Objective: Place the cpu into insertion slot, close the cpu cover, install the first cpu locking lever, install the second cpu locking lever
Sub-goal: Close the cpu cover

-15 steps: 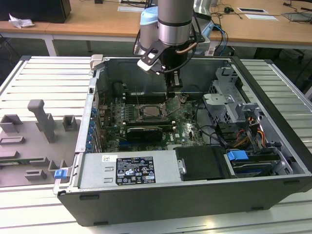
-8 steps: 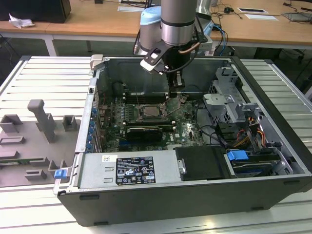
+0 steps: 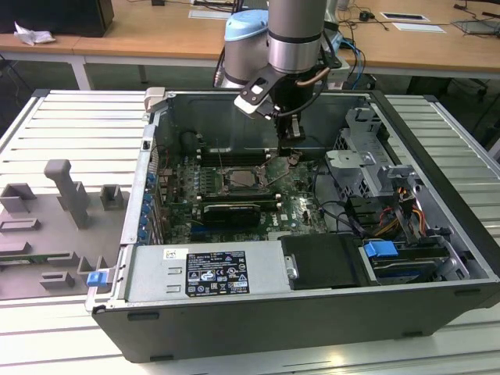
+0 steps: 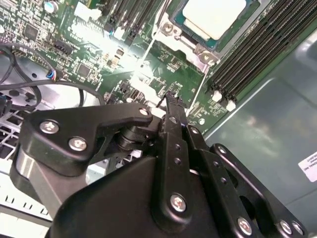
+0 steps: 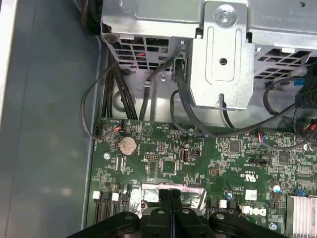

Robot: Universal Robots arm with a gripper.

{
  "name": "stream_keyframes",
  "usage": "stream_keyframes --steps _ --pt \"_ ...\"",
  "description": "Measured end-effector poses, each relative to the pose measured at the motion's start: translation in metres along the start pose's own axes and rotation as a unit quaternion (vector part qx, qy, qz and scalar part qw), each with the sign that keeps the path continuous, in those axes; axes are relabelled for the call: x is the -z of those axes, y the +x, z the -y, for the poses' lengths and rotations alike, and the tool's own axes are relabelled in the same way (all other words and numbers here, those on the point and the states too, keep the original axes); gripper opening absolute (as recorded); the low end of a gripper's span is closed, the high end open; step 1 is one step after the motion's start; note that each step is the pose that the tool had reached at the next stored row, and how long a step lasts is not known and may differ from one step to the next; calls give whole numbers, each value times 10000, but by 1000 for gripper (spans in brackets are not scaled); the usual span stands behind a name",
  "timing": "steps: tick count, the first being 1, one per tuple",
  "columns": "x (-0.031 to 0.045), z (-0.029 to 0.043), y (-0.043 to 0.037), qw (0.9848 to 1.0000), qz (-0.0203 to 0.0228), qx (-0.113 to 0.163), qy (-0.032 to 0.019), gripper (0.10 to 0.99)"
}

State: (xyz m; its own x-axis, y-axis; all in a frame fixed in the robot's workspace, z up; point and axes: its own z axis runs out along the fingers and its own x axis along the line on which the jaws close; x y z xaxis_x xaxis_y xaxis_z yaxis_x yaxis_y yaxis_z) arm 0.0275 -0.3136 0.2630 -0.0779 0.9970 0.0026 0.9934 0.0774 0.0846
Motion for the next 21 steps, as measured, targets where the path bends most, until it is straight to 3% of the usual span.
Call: stream_keyframes --steps 8,11,13,16,21 --pt "-69 -108 -21 10000 9 -74 3 106" --pt "-87 -234 -31 9999 12 -115 10 106" --pt "-106 -278 -34 9999 14 -132 11 106" --pt "-194 -273 -37 9999 14 -136 14 106" --pt "-229 -255 -40 9999 14 -136 31 106"
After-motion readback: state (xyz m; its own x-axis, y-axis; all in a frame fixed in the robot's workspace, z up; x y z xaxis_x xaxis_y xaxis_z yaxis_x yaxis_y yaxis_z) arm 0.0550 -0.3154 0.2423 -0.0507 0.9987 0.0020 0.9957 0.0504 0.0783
